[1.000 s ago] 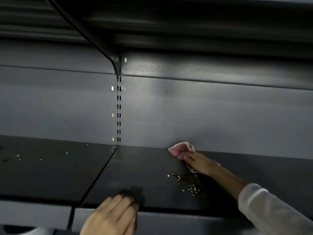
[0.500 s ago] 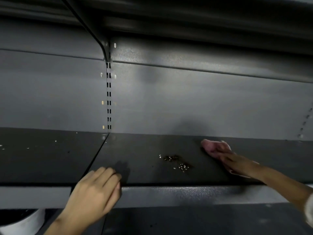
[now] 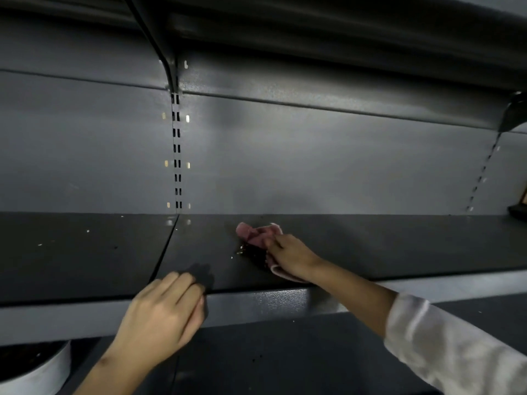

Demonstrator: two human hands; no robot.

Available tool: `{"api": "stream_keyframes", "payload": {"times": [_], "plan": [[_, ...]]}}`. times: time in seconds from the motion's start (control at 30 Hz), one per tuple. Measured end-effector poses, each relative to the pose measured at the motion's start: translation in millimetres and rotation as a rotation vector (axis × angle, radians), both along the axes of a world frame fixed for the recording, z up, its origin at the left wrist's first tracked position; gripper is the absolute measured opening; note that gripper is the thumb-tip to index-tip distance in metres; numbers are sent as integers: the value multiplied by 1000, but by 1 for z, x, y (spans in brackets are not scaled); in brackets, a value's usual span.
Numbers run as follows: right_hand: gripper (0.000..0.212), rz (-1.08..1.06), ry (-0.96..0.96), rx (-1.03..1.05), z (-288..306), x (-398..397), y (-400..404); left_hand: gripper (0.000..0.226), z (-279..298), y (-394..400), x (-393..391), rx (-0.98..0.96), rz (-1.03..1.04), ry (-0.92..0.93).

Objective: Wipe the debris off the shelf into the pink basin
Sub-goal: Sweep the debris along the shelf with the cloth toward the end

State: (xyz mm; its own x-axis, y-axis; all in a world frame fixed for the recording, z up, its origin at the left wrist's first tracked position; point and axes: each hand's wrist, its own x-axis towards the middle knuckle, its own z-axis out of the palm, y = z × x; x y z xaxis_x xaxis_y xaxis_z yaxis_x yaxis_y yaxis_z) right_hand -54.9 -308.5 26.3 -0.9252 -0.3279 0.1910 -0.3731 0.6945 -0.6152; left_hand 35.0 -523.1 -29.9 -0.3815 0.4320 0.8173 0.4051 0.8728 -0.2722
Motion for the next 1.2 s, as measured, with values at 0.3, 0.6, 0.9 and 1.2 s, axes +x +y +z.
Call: {"api": "stream_keyframes", "payload": {"times": [0.3, 0.6, 0.9, 1.2], "plan": [[46, -348, -175, 173, -2, -5, 83, 51, -11, -39, 8, 29, 48, 38], [39, -286, -166, 428, -16, -2, -50, 29, -16, -38, 3, 58, 69, 81], [42, -336, 44, 12, 2, -15, -95, 28, -7, -50, 13, 62, 28, -15], [42, -331, -162, 241, -12, -84, 22, 38, -12, -60, 12, 64, 67, 41]]}}
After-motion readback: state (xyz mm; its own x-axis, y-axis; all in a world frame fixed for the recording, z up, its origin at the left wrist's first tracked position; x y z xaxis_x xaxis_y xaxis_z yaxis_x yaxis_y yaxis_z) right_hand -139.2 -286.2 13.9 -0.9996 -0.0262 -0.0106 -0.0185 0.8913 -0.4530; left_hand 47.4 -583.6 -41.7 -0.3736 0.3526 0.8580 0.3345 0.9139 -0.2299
